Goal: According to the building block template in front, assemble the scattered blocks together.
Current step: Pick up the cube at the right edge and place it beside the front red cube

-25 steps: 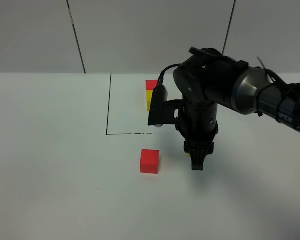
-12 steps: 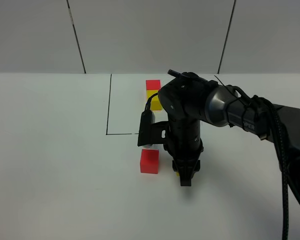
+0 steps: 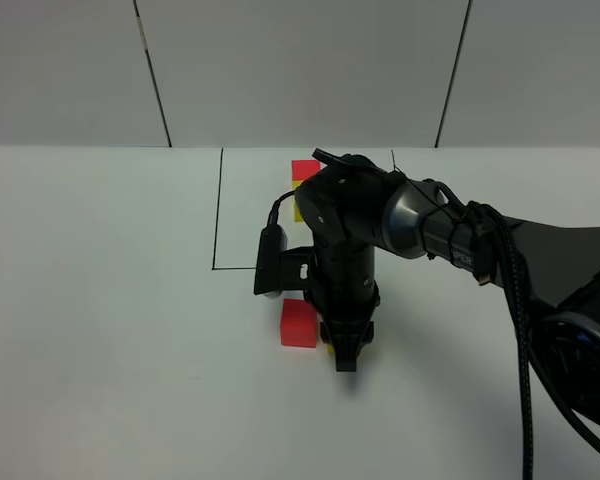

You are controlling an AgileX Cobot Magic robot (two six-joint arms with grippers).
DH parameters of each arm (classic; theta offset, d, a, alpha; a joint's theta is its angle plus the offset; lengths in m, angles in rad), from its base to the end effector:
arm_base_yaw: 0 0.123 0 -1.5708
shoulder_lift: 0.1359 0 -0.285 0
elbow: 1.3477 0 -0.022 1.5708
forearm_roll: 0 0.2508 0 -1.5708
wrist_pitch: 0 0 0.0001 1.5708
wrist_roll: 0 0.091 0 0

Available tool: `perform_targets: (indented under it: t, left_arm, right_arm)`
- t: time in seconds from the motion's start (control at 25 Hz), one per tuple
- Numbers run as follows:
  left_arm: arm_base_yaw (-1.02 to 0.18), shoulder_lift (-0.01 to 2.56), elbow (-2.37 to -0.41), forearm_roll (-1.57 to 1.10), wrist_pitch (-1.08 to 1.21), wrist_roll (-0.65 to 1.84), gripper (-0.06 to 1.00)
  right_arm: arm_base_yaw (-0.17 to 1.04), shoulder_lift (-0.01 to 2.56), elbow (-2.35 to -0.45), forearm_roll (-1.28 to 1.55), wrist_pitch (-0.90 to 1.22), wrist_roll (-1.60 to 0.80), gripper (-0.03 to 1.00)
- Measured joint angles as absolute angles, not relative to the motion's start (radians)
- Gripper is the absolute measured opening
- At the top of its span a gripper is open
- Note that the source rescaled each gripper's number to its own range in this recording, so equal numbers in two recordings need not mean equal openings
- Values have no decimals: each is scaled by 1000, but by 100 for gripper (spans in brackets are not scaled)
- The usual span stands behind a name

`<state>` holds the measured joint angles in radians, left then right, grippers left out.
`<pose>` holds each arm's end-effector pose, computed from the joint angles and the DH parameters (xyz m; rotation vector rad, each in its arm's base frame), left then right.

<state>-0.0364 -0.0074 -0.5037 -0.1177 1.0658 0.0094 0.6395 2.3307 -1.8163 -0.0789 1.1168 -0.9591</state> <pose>-0.0073 -0.0091 0.2783 0.0532 2.0356 -0.1576 0.3748 0.2707 0.1265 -2.2761 2.1403 -0.1168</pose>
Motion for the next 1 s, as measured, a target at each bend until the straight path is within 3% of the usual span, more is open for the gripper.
perform_targets:
  t: [1.0]
  left_arm:
    - [-36,-7,-504,-118,1066,9,37]
  right_arm:
    - [628,2364,-1830,-52,1078,-961,0]
